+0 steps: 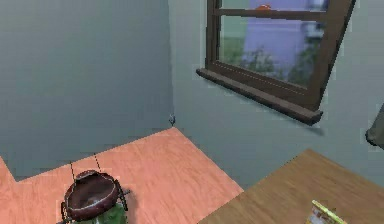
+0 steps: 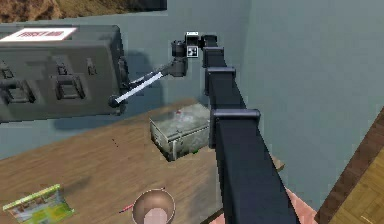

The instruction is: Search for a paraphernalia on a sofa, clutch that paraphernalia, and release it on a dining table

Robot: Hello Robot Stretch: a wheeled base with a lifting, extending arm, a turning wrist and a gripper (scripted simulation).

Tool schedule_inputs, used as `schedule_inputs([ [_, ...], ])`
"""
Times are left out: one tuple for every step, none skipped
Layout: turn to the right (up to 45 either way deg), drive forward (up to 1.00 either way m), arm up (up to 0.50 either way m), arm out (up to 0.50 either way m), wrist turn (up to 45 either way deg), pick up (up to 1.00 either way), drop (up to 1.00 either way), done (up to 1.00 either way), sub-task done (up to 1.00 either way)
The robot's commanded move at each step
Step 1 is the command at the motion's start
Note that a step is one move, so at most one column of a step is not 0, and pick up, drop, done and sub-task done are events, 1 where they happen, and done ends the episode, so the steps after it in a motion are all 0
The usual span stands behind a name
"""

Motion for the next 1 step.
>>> schedule_inputs([
  [0.0, 0.00, 0.00, 0.00, 33.0, 0.00, 0.00, 0.00, 0.00],
])
